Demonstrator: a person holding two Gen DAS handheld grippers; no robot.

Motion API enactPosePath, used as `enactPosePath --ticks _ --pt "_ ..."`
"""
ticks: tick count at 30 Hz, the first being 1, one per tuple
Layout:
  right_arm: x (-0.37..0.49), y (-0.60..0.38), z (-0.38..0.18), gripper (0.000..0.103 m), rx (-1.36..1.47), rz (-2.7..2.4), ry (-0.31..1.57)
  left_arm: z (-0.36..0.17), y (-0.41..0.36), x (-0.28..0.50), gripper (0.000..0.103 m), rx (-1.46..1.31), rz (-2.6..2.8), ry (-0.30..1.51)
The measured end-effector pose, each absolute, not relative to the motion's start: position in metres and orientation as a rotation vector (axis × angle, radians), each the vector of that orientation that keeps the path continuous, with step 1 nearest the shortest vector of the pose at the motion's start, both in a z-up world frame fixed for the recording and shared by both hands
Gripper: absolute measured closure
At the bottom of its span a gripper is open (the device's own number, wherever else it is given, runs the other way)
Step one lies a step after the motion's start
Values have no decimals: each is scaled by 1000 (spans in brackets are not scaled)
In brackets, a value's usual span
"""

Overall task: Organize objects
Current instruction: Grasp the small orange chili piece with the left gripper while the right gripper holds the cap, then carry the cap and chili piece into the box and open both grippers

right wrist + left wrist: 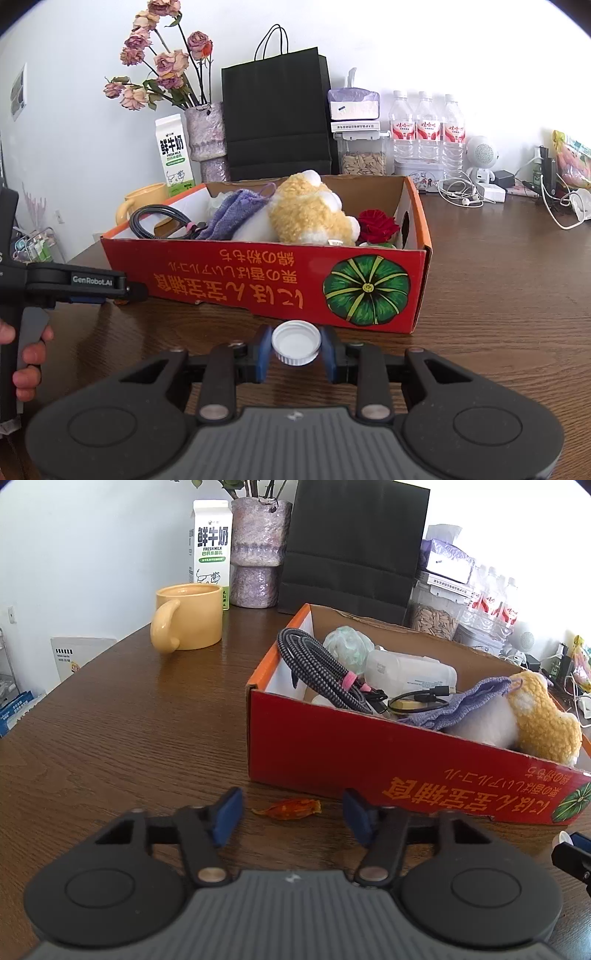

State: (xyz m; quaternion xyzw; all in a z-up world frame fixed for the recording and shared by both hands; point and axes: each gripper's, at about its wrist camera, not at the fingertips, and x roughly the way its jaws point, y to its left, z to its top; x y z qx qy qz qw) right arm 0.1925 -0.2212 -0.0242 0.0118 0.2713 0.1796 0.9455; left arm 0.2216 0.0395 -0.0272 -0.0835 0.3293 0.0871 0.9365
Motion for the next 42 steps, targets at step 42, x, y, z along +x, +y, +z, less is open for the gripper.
enactPosePath --ticks 42 --pt "182 -214 -21 75 -5 378 524 -25 35 185 94 -132 78 614"
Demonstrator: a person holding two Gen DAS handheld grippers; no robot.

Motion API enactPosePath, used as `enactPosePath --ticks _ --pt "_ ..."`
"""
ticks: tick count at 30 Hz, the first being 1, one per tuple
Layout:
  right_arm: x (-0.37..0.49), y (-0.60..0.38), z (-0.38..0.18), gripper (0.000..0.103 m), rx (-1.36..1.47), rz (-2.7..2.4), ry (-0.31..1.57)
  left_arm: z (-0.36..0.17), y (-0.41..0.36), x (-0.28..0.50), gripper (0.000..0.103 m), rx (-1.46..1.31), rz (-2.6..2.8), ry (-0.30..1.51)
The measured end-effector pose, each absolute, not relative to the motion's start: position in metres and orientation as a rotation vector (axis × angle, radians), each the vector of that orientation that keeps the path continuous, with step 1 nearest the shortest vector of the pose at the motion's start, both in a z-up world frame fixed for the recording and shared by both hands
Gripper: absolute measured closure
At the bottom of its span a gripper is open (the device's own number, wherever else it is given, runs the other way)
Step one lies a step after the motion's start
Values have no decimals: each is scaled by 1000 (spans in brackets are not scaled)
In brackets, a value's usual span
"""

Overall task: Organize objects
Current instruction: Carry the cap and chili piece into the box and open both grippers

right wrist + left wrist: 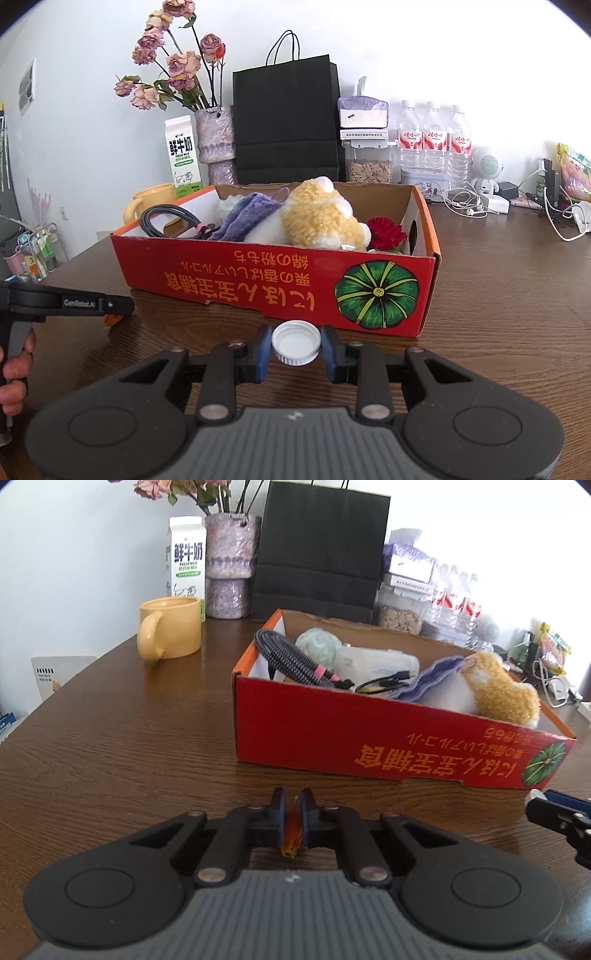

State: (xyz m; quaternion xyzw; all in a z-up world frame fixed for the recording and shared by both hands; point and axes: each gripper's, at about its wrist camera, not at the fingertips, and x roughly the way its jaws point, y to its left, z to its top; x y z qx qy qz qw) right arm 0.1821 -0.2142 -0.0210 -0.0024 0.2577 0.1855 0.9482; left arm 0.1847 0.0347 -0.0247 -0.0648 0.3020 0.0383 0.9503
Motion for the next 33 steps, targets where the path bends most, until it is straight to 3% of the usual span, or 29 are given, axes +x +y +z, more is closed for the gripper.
enactPosePath --ticks 6,16,33 --pt "178 -212 -13 76 -6 405 476 13 23 168 94 -99 23 467" --pt "210 -191 51 76 -30 428 293 73 -2 210 94 -84 -72 299" --pt "310 -172 43 75 -13 393 357 49 -3 294 94 -76 -114 358"
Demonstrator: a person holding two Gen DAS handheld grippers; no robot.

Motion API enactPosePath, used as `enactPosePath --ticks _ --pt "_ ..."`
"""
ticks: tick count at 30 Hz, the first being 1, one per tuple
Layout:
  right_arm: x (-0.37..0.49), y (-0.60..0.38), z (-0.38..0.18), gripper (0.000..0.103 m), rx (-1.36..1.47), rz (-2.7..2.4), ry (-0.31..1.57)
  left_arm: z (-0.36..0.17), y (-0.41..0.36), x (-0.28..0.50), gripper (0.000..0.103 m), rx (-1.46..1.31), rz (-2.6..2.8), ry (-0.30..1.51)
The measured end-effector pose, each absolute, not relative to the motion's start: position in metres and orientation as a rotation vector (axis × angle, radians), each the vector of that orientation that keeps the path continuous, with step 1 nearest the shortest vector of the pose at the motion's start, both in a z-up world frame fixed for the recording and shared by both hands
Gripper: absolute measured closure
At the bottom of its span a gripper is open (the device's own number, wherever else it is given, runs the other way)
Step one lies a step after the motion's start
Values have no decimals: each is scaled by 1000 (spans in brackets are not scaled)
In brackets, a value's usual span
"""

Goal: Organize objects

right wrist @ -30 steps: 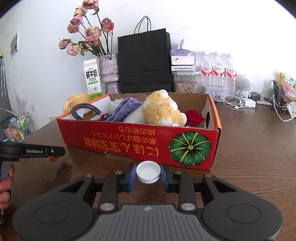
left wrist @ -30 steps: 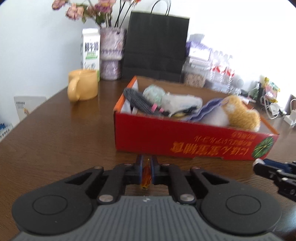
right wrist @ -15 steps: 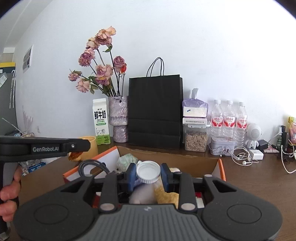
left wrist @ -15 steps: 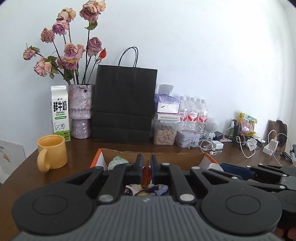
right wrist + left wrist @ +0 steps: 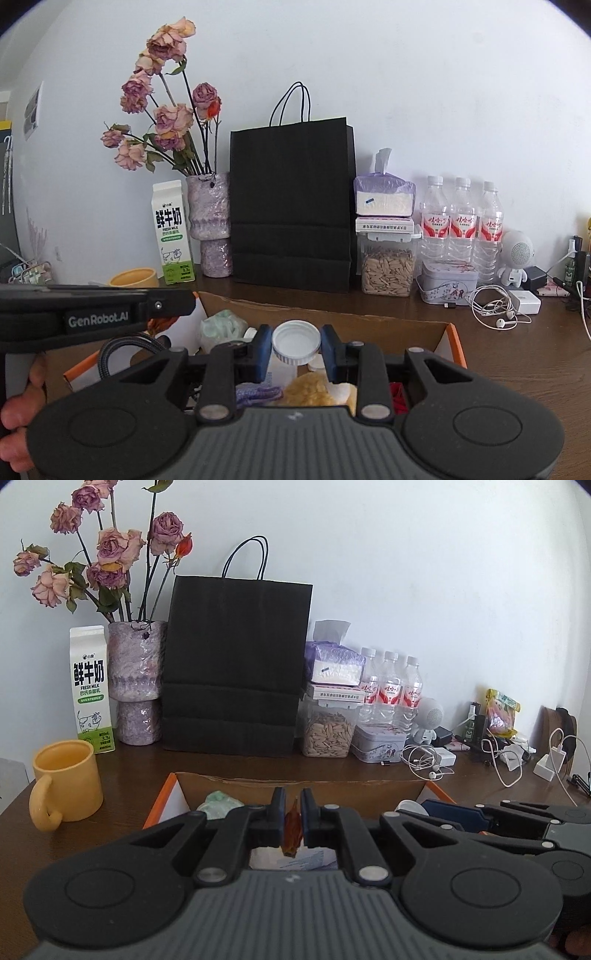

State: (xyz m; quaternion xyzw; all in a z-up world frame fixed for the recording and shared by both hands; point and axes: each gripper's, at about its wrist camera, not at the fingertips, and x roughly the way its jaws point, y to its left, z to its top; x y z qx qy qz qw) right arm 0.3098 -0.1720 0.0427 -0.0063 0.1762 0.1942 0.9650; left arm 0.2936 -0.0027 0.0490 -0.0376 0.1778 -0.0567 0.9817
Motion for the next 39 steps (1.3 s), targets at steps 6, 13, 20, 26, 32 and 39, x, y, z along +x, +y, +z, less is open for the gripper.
enactPosePath --ticks 6,13,20,26,32,39 --pt "312 -178 33 25 -10 361 384 43 -6 293 15 -43 -61 330" --pt "311 -185 31 0 -13 311 393 47 -4 288 0 -31 -6 306" --pt "303 -190 35 0 -6 309 381 51 -3 277 0 -33 2 337" --pt "276 -194 44 0 -10 312 374 59 7 245 0 -53 2 363" --pt "234 -200 50 0 -11 308 386 62 12 205 0 -27 10 400" --pt "189 -205 53 0 3 311 425 55 18 163 0 -26 28 462"
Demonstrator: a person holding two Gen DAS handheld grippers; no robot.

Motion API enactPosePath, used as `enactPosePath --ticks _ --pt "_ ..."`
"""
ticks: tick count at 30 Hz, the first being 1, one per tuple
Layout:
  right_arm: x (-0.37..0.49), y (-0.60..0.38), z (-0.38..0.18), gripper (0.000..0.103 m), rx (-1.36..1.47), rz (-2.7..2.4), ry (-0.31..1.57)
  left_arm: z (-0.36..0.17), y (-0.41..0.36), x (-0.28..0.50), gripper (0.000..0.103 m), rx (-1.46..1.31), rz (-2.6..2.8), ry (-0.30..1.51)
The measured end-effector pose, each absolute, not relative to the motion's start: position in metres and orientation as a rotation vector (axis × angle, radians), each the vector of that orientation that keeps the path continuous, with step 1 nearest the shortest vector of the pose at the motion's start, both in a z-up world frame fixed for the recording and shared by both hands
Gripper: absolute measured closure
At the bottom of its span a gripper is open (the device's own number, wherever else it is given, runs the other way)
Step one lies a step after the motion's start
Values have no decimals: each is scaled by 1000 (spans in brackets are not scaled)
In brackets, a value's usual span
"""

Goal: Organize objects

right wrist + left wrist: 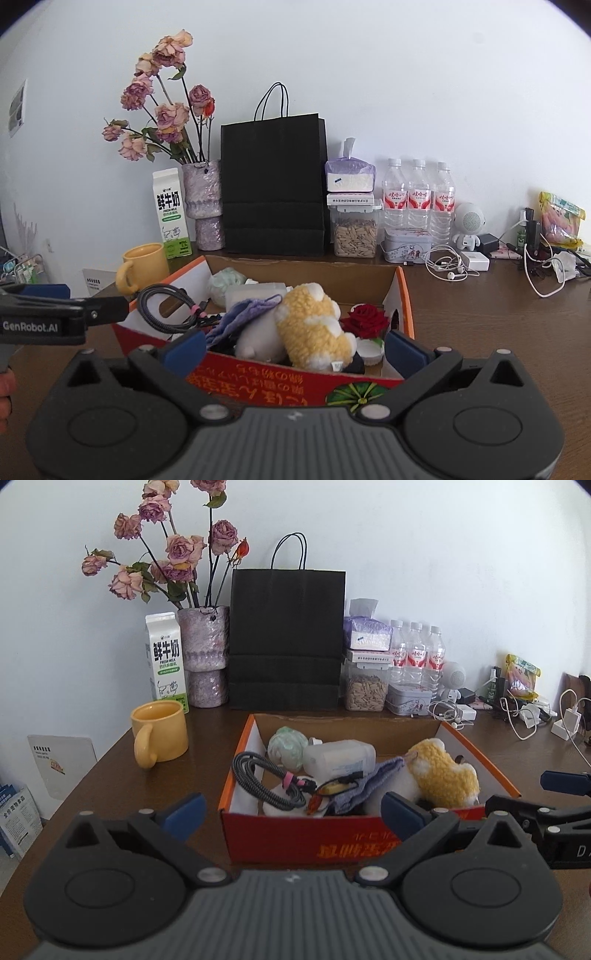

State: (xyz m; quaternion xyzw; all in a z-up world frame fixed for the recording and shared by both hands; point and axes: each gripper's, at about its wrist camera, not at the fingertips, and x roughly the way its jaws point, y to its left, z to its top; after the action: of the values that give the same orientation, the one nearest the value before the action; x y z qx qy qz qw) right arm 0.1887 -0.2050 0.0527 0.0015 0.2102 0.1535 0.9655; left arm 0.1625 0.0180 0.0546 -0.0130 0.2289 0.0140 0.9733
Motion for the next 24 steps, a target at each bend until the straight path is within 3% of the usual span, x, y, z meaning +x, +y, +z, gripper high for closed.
enactPosePath --ticks 24 --pt "156 -208 44 0 29 321 506 40 16 132 0 -33 30 533"
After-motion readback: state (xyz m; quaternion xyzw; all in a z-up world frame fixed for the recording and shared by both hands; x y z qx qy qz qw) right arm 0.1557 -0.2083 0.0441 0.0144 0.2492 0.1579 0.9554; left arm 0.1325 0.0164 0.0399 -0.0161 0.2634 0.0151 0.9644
